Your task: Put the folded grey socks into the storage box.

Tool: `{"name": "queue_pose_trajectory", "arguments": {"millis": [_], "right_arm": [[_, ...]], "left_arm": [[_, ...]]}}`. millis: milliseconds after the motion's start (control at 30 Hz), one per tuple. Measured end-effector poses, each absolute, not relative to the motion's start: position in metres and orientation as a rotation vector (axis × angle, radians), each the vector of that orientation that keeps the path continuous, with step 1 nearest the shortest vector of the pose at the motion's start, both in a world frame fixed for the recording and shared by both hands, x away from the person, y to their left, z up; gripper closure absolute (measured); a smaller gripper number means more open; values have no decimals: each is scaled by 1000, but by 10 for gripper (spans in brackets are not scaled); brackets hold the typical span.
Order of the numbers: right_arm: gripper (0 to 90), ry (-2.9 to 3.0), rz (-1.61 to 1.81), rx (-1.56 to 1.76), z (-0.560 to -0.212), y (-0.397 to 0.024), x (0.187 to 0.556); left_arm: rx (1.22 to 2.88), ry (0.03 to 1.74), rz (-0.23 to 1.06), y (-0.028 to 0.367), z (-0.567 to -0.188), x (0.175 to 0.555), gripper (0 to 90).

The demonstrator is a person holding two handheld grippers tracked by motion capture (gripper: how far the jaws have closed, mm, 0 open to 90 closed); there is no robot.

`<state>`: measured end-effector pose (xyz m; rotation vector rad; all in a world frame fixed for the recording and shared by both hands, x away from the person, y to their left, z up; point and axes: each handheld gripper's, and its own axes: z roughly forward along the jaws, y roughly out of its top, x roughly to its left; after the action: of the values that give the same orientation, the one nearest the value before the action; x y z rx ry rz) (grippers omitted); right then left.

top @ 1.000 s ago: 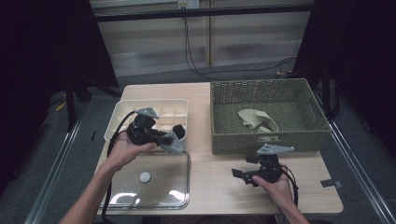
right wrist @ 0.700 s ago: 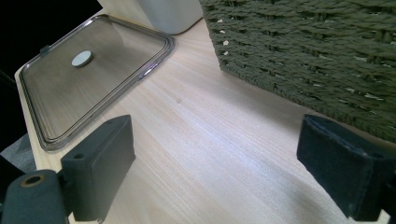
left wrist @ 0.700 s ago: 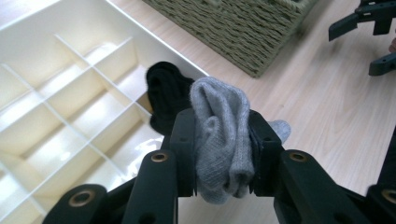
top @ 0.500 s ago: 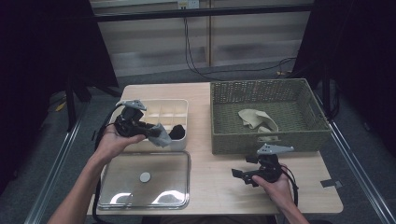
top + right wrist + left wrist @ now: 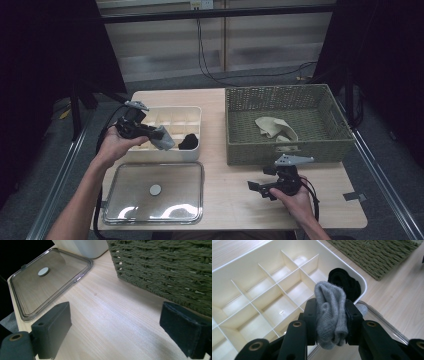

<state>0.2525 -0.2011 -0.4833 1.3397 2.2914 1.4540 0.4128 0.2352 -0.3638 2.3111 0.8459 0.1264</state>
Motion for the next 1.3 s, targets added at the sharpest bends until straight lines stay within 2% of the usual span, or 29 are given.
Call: {"name": "queue_pose_trajectory", "arguments": {"millis": [133,167,767,1033,1300], "right_arm": [[101,2297,1453,1336,-483,-200,252],[100,2296,1452,1335,-483,-201,252],[98,2299,1452,1342,-483,-200,252],[93,2302,1445,1350,-484,-200,253],[89,2303,1443,1352,-484,-200,253]], "left_arm": [[2330,852,146,234,-368,418,688],[2384,819,149,232,-369,421,688],[2428,881,148,214,-393,440,688],[2449,863,194,203,-398,439,688],[2493,844,149,192,-405,437,688]]}}
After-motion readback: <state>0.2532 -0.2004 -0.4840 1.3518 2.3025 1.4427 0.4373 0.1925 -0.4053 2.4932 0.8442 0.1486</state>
